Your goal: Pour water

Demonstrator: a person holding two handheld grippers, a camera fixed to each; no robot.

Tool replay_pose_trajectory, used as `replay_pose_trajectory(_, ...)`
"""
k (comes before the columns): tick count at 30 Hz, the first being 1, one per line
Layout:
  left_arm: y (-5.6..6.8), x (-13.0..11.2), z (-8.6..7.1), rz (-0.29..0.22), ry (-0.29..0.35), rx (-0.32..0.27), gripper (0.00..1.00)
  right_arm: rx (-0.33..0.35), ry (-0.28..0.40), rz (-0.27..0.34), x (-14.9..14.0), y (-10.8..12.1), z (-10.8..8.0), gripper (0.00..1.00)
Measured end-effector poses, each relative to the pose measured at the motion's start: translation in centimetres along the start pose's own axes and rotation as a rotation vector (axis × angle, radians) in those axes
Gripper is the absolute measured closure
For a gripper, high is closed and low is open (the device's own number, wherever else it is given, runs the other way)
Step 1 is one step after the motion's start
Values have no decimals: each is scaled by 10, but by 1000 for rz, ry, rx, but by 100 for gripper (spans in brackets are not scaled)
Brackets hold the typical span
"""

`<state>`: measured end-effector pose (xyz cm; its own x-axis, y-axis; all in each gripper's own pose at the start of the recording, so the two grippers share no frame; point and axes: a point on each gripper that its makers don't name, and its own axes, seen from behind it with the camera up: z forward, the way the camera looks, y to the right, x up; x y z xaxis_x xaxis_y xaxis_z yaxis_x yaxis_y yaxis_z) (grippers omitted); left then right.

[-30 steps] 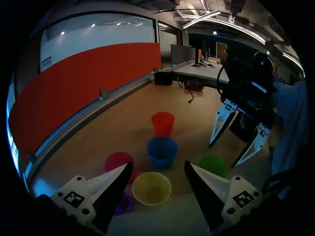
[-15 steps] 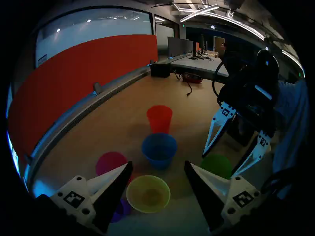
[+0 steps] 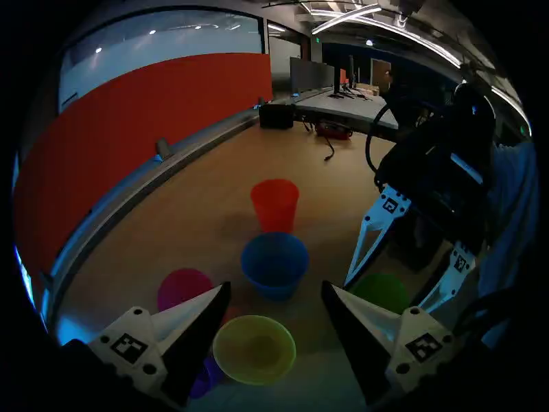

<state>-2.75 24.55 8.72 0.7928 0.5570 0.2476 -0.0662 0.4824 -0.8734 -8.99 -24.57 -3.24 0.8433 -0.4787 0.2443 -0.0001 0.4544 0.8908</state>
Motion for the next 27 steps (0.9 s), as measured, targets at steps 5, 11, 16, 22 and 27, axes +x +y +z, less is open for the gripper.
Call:
replay_pose_trajectory(5,0,0,0,-1,-1,4,2,-2,-9,14,-1,1,2,1)
replay_pose_trajectory(11,-1,0,-3,-2,1,8,2,-1,-15,26,0,2,1,1)
replay_pose_trajectory(16,-1,0,-4,-4,2,9,2,-8,-16,30,1,3,0,7)
replay_pose_trajectory(22,-2,0,-5,-6,3,8,2,-17,-18,38,1,5,-1,9)
replay_pose_trajectory(27,-2,-1,-6,-7,2,9,2,-23,-13,36,2,7,-4,9)
